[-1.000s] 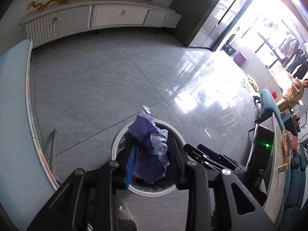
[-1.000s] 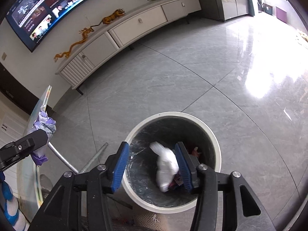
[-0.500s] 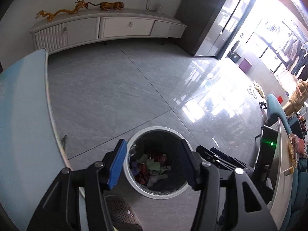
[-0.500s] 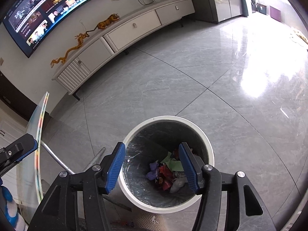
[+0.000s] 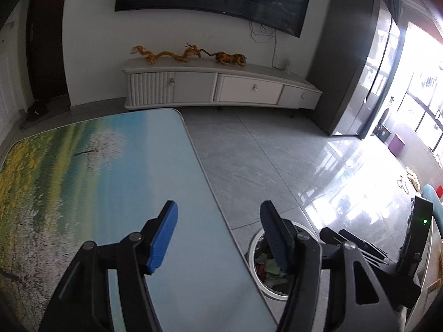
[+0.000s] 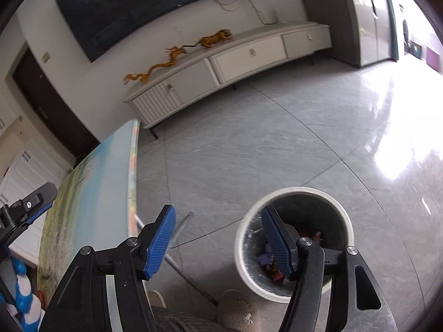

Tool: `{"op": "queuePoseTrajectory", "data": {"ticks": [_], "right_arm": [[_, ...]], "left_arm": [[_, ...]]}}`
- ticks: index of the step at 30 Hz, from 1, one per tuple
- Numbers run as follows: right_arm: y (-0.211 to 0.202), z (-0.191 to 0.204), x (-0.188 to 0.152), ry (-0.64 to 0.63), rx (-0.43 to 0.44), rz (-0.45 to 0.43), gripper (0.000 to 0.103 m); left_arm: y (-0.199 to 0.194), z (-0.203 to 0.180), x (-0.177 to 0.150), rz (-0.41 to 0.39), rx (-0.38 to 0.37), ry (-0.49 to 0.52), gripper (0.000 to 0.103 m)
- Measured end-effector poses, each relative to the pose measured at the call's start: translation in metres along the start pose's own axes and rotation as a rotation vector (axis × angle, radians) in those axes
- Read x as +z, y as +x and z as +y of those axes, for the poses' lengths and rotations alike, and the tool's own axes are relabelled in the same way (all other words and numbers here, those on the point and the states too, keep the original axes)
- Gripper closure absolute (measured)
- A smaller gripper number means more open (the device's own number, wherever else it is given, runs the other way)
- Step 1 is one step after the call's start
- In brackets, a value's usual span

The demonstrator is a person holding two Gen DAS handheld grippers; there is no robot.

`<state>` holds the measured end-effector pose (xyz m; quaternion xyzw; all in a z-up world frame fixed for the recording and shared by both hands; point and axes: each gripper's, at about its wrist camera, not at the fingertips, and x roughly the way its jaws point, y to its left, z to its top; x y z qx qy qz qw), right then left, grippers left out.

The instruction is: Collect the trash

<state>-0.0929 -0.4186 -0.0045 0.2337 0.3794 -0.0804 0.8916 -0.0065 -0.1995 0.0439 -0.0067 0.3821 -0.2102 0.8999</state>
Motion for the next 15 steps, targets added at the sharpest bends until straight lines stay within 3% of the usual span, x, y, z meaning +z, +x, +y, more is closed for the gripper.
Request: {"op": "queuePoseTrajectory", "data": {"ticks": [7, 11, 15], "right_arm": [[-0.012, 0.065, 0.005, -0.115, 0.047, -0.033, 0.036], [-0.025, 0.094, 0.011, -0.152, 0.06, -0.075, 0.032], [-0.035, 0.125, 0.011, -0.193, 0.066, -0.112, 0.023]], "left_arm": [[-0.045, 0.043, 0.005, -0.088, 0.048, -0.057, 0.043], [-0.072, 0.061, 0.002, -0.142, 0.088, -0.064, 0.034], [-0.094, 0.079, -0.001, -0.187, 0.151, -0.052, 0.033]]}}
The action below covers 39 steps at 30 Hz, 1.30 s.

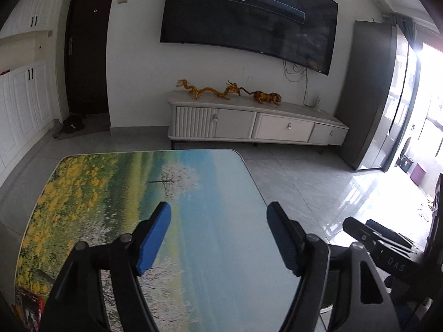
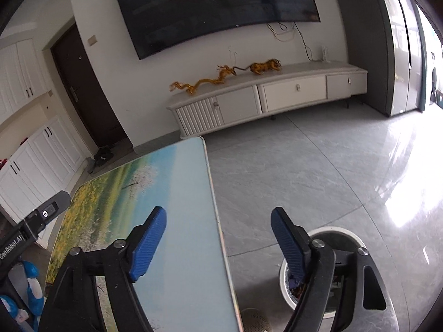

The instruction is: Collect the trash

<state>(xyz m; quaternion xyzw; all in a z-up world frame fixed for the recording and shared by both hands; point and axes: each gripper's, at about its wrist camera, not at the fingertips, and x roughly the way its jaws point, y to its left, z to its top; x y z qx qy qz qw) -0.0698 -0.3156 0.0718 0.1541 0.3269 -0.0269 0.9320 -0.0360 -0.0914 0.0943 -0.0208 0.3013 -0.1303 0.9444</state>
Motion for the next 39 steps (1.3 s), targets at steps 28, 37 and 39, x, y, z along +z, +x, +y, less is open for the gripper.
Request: {"op": "queuePoseTrajectory", "data": {"ticks": [28, 37, 39], "right_arm": [[0.023, 0.087, -0.034, -0.107, 0.023, -0.004, 0.018], [0.032, 0.098, -0.037, -0.161, 0.011, -0.006, 0.017], [0.033, 0.099, -0.039, -0.172, 0.007, -0.009, 0.017]], "left_arm": [[-0.033, 0.082, -0.031, -0.04, 0.176, -0.101, 0.028], [-0.029, 0.081, -0.031, -0.05, 0.197, -0.095, 0.028], [-0.029, 0.079, -0.031, -0.058, 0.196, -0.088, 0.028]]}}
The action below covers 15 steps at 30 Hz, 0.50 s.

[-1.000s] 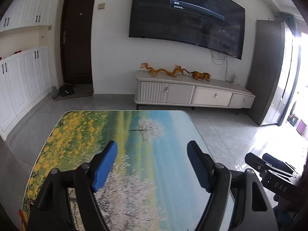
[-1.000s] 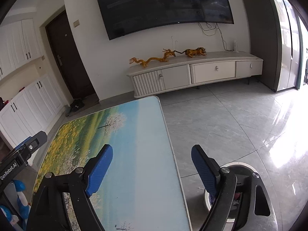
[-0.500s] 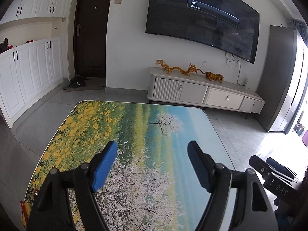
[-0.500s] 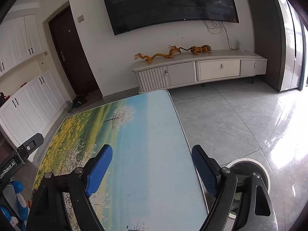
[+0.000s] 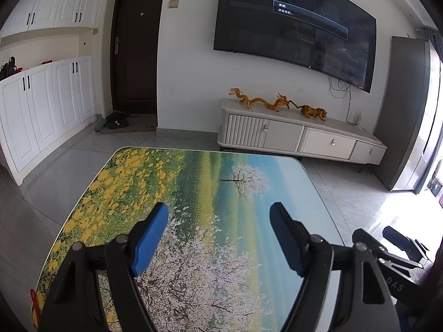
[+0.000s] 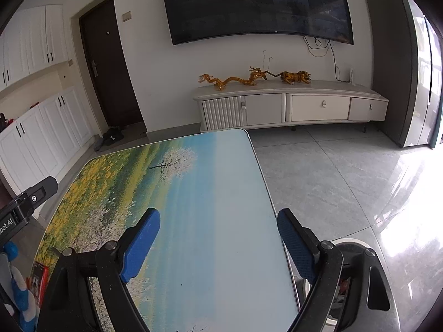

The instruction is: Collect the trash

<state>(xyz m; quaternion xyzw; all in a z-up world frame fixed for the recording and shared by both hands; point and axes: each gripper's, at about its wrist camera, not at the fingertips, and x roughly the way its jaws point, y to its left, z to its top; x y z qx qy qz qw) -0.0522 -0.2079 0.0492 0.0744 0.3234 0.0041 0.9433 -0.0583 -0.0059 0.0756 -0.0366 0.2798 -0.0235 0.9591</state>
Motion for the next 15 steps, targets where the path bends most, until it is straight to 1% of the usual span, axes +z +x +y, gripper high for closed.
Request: {"op": "queuePoseTrajectory", "data": {"ticks": [4, 6, 7, 8, 11, 15], "right_arm": [[0.001, -0.001, -0.003, -0.008, -0.007, -0.002, 0.016], [0.001, -0.001, -0.004, -0.008, -0.009, -0.005, 0.016], [0.001, -0.001, -0.004, -0.01, -0.013, -0.007, 0.016], [0.0, -0.001, -0.004, -0.012, -0.017, -0.01, 0.016], [-0.003, -0.001, -0.005, -0.02, -0.029, -0.019, 0.014], [-0.004, 0.0, -0.006, -0.025, -0.04, -0.029, 0.013]], "left_arm": [[-0.004, -0.005, -0.002, -0.026, 0.01, 0.021, 0.028], [-0.006, -0.007, -0.003, -0.035, 0.017, 0.029, 0.02], [-0.007, -0.008, -0.004, -0.044, 0.02, 0.032, 0.013], [-0.009, -0.009, -0.005, -0.058, 0.023, 0.036, 0.01], [-0.013, -0.012, -0.007, -0.078, 0.025, 0.049, 0.009], [-0.014, -0.017, -0.009, -0.081, 0.028, 0.067, 0.007]]}}
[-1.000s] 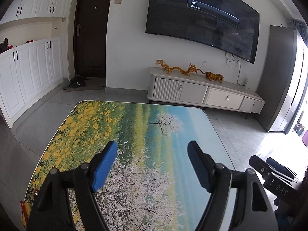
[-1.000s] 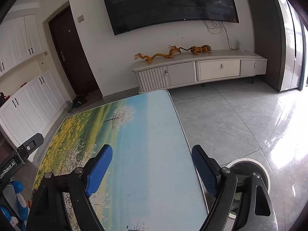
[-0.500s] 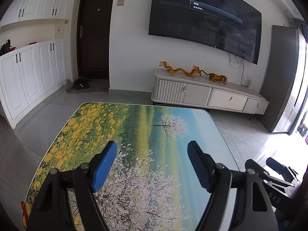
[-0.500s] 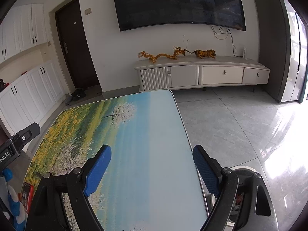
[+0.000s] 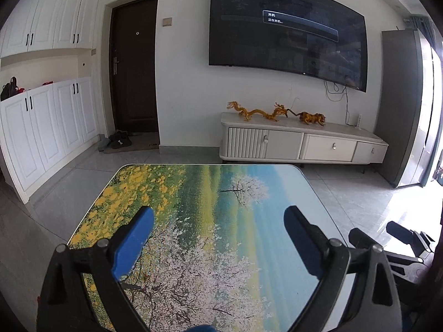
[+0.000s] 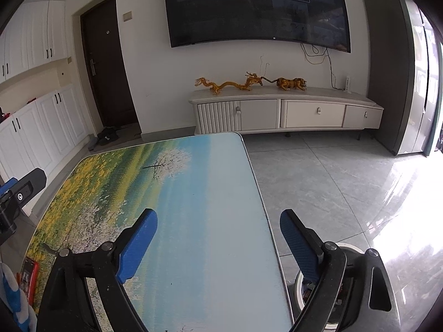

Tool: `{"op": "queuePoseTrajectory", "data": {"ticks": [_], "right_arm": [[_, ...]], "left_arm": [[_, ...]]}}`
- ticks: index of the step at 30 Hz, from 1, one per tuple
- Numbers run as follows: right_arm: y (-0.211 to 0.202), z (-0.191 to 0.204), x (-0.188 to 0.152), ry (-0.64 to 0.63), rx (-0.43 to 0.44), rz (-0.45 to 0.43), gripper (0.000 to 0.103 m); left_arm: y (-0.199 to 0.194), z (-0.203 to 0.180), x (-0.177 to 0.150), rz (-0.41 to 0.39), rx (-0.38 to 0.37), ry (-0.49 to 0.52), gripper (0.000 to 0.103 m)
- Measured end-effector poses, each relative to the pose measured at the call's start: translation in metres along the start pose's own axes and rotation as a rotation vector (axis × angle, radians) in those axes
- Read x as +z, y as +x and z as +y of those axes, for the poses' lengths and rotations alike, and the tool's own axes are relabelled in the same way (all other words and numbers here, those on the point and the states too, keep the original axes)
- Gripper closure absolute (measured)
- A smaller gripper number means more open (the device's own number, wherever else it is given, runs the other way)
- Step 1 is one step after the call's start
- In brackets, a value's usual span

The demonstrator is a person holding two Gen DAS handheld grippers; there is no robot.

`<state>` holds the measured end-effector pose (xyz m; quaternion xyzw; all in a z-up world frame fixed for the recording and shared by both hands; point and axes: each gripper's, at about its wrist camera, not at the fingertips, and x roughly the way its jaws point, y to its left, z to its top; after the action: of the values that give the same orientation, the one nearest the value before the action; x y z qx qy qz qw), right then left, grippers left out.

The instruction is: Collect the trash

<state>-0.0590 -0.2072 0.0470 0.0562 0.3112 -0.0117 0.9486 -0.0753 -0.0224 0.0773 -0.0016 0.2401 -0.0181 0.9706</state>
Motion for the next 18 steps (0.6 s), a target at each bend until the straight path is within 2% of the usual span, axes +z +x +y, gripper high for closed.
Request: {"op": "queuePoseTrajectory", "data": {"ticks": [6, 18], "right_arm": [[-0.004, -0.004, -0.001, 0.001, -0.024, -0.018, 0.01], [-0.006, -0.023, -0.006, 0.014, -0.087, -0.037, 0.002]], "left_arm": [[-0.002, -0.008, -0.004, -0.003, -0.007, 0.022, 0.001], [-0.001, -0.025, -0.008, -0.003, -0.033, 0.048, 0.0]]}}
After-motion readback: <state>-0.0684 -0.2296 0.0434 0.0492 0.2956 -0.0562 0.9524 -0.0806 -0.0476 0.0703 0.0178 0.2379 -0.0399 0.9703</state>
